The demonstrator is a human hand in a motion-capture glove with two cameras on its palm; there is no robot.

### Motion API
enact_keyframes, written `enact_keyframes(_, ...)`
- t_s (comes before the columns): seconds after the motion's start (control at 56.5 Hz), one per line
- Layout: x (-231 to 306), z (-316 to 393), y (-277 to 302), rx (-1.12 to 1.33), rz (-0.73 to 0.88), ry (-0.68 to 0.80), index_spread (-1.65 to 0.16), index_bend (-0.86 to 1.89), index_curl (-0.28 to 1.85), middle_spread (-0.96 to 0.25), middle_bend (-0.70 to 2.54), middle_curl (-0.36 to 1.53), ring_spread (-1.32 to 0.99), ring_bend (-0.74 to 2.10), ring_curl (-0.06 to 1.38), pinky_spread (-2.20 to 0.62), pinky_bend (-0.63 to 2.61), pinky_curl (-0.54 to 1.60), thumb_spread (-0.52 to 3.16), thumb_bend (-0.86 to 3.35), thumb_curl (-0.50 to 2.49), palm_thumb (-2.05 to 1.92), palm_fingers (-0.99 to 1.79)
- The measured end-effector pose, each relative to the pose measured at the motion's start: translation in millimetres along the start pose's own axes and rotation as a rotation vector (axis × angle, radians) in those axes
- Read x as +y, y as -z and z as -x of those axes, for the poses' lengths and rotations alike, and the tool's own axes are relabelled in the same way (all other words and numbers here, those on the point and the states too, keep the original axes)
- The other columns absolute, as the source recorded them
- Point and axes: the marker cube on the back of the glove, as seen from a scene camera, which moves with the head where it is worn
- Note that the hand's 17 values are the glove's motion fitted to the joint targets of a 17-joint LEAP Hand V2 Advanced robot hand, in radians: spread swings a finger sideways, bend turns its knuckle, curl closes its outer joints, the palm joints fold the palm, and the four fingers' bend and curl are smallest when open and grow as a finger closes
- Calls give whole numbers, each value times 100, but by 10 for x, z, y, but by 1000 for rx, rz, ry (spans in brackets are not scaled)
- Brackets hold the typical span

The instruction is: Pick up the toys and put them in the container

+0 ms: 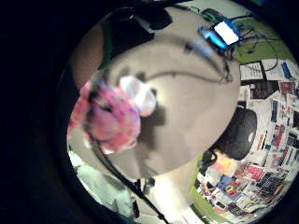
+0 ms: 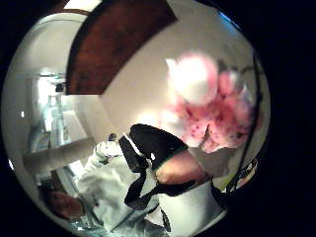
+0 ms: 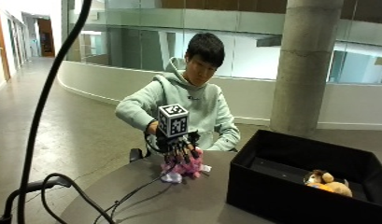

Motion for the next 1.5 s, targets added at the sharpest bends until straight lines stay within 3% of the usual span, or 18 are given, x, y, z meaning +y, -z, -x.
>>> enact_keyframes(0.142,110,62,-394,142,-87,14,-26,19,28,4,26,30,0,14,25,4,74,32,108,-7,28,-8,-1)
enact_keyframes(0.265,100,92,-297,371,-146,38,-25,31,32,0,58,39,-7,26,25,3,38,23,106,-8,26,-11,30)
enact_keyframes(0.407,146,141,-248,550,-70,29,-23,33,37,-3,65,43,-13,38,30,0,17,20,95,-11,24,-14,27)
enact_keyframes(0.531,178,202,-287,715,-43,17,-19,31,39,-4,62,42,-16,44,32,-3,18,20,91,-11,23,-14,23)
enact_keyframes(0.938,67,366,-444,402,-101,91,-8,13,35,-1,39,37,-14,50,33,-10,48,33,108,-5,18,-7,9)
enact_keyframes(1.274,-209,416,-431,314,-79,73,-11,18,31,-9,62,45,-19,70,37,-18,63,37,133,0,23,2,40)
enact_keyframes(1.504,-249,543,-444,250,-39,176,-15,15,33,-21,80,54,-29,96,43,-21,56,35,154,20,35,36,58)
